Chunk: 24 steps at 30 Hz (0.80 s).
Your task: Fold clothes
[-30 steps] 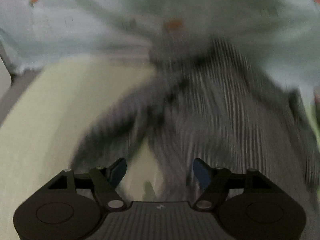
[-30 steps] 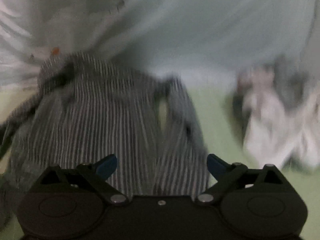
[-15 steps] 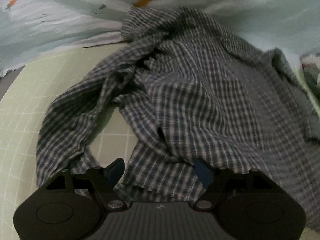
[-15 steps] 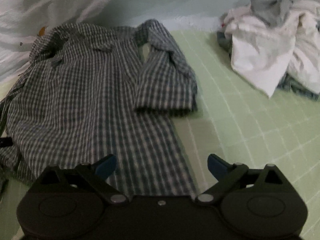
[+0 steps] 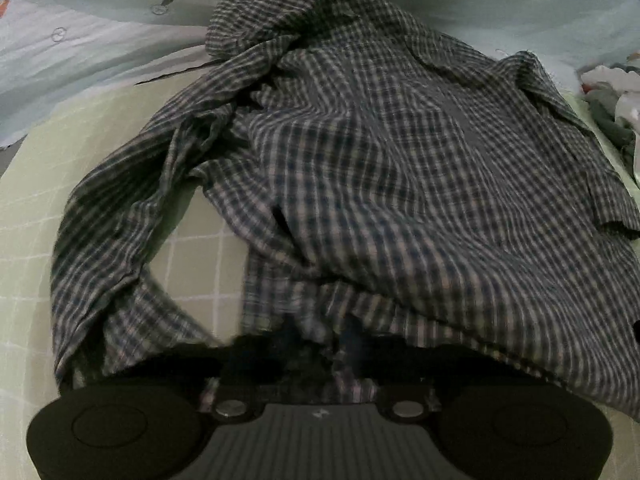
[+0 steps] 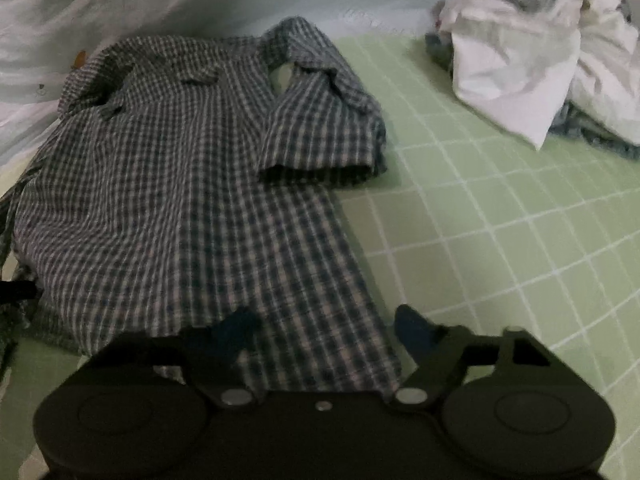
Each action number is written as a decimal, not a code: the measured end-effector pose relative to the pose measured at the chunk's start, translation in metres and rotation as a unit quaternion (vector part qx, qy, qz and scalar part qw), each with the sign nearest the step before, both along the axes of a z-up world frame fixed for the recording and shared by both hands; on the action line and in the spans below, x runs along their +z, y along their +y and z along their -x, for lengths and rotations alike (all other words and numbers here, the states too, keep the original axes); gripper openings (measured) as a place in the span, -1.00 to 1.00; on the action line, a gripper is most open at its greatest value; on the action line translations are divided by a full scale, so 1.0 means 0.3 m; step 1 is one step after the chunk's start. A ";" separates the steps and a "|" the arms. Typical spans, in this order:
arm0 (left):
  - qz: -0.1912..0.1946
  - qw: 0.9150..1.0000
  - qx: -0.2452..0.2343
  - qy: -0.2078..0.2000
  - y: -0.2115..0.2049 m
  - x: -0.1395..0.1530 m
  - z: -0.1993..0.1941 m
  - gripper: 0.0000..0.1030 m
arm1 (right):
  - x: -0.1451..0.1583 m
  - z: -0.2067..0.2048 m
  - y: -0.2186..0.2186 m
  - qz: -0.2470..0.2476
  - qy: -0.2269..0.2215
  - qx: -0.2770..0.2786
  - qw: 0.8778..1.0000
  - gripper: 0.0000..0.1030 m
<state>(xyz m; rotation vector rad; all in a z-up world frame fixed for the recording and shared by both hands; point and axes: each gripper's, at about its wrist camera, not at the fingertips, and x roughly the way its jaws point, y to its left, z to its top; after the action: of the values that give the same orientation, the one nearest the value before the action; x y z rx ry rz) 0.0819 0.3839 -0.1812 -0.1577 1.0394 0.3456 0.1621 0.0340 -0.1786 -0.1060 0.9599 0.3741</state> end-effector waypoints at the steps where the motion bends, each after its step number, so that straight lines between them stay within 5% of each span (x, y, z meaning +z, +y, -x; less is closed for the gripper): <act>1: 0.000 1.000 0.005 0.002 -0.002 0.001 0.013 -0.84 | 0.001 0.005 0.000 0.012 -0.007 0.005 1.000 0.04; 5: 0.004 0.999 0.031 0.007 -0.004 0.008 0.104 -0.91 | 0.010 0.021 -0.031 -0.003 -0.008 0.003 1.000 -0.87; 15: 0.008 0.992 0.121 0.020 0.028 0.032 0.413 -0.91 | 0.024 0.156 -0.059 0.000 -0.017 0.001 1.000 -0.93; 24: 0.033 0.979 0.201 -0.014 0.074 0.118 0.661 -0.91 | 0.048 0.334 -0.073 0.004 -0.022 0.030 0.999 -0.95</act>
<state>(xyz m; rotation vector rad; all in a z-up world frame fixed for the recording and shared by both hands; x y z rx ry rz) -0.1165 0.4061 -0.1457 -0.4332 0.9895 0.6729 0.0619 0.0120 -0.1643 -0.1506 0.9166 0.4209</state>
